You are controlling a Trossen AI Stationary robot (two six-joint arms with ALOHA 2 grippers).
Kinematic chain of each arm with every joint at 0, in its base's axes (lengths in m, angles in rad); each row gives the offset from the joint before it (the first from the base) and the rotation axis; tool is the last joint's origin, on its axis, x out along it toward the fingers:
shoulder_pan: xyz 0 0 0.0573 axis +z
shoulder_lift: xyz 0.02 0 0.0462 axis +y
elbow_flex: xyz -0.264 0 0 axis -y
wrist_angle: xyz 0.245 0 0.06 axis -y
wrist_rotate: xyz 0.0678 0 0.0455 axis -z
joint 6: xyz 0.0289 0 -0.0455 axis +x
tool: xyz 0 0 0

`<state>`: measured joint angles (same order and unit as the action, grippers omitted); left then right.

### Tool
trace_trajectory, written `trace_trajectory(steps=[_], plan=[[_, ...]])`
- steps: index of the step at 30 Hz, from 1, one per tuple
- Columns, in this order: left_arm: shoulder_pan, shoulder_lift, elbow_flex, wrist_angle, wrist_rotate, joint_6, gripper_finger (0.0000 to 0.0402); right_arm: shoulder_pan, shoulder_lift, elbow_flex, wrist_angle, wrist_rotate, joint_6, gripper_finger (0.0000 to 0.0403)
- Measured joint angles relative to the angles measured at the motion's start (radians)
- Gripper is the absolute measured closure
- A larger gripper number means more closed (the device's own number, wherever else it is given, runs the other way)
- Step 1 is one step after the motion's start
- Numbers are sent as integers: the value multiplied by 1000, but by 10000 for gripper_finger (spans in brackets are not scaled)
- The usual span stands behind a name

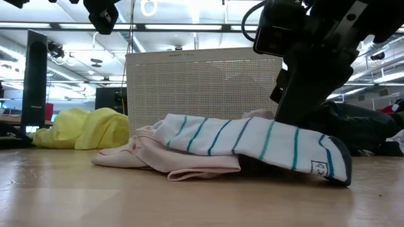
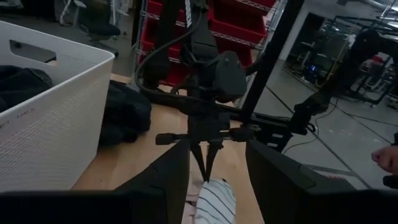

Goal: Sort clothes
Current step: Put the bottom white blue sock into the laundry organizer

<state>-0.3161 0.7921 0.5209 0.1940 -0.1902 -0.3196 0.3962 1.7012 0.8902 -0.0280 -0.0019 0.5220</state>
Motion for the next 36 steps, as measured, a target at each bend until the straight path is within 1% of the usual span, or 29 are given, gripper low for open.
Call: trace_trajectory(steps=[4,7,9,12,17,21,25,30,34,36], plan=[[0,0,0,-4,0,-7,238,0,0,0,-1,-7,40,399],[2,0,0,-5,-4,-82,238,0,0,25,-31,-7,78,400],[3,0,0,-6,-16,-107,239,0,0,57,-55,-7,70,401],[3,0,0,-10,-32,-102,238,0,-1,124,-122,11,17,401],[3,0,0,-16,-56,-98,238,-12,-6,305,-340,65,-115,402],[3,0,0,-36,-80,-84,239,-31,-6,474,-532,161,-229,402],[3,0,0,-70,-116,-84,239,-61,-6,627,-667,250,-317,402],[3,-7,0,-108,-142,-128,239,-105,-6,802,-752,332,-413,402],[3,-31,0,-199,-187,-187,239,-139,-6,929,-760,407,-491,403],[3,-53,0,-247,-206,-219,239,-160,-6,988,-760,427,-528,403]])
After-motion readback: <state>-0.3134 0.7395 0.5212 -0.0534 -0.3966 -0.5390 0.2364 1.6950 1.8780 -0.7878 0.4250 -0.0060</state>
